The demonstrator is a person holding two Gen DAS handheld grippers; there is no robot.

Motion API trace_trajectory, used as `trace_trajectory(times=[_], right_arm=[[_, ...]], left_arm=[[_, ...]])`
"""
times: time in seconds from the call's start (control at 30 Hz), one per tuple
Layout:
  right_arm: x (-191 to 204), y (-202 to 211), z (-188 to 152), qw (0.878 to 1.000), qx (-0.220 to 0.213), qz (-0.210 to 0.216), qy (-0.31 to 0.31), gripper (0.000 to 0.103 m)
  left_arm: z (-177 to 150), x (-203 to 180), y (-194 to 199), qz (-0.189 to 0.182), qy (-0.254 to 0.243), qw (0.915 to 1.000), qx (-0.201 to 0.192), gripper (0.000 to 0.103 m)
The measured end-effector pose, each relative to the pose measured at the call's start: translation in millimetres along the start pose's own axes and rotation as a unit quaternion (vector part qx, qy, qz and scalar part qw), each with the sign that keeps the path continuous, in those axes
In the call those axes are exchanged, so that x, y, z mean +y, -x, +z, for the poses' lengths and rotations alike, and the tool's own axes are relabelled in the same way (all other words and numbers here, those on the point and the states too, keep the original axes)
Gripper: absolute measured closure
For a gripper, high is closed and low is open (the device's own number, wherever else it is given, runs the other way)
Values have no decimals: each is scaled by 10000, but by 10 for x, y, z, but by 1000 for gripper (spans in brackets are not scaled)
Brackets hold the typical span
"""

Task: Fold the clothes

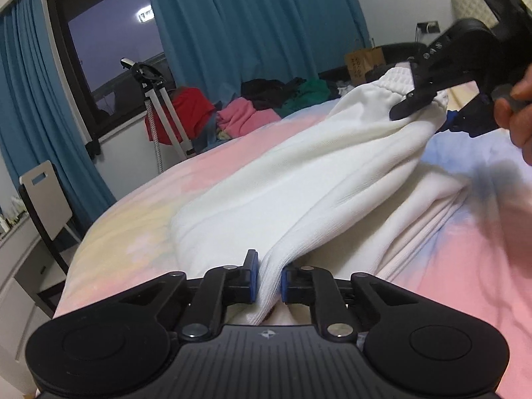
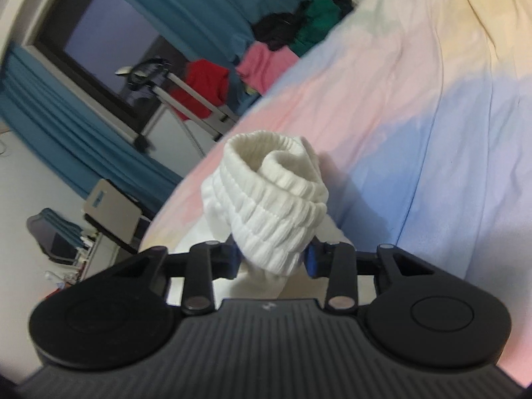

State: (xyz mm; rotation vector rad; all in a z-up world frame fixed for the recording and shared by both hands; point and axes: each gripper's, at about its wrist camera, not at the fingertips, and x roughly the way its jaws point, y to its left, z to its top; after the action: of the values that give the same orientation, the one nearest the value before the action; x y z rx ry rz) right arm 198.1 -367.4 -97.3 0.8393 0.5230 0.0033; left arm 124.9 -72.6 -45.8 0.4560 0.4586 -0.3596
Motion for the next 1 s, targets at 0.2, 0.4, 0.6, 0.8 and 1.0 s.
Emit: trace_trajectory(times=[0.2, 0.4, 0.6, 0.8, 1.0], right_arm=[[-197, -99, -99, 9986, 247, -443, -155, 64], [-176, -119, -125, 9973, 244, -692, -28, 44], [-278, -242, -154, 9964, 648, -437, -316, 18], [-422, -428, -166, 9942, 924, -381, -402, 11], [-317, -326, -114, 9949, 838, 200, -519, 8]], left_arm=[[-152, -29, 24, -234, -152, 9992, 296, 90], [-172, 74, 37, -266, 61, 9992, 295, 89], [-155, 137, -18, -305, 159, 9988, 337, 88], [-148, 232, -49, -429, 516, 9969, 412, 87], [-127, 283, -56, -483, 790, 9946, 471, 87]])
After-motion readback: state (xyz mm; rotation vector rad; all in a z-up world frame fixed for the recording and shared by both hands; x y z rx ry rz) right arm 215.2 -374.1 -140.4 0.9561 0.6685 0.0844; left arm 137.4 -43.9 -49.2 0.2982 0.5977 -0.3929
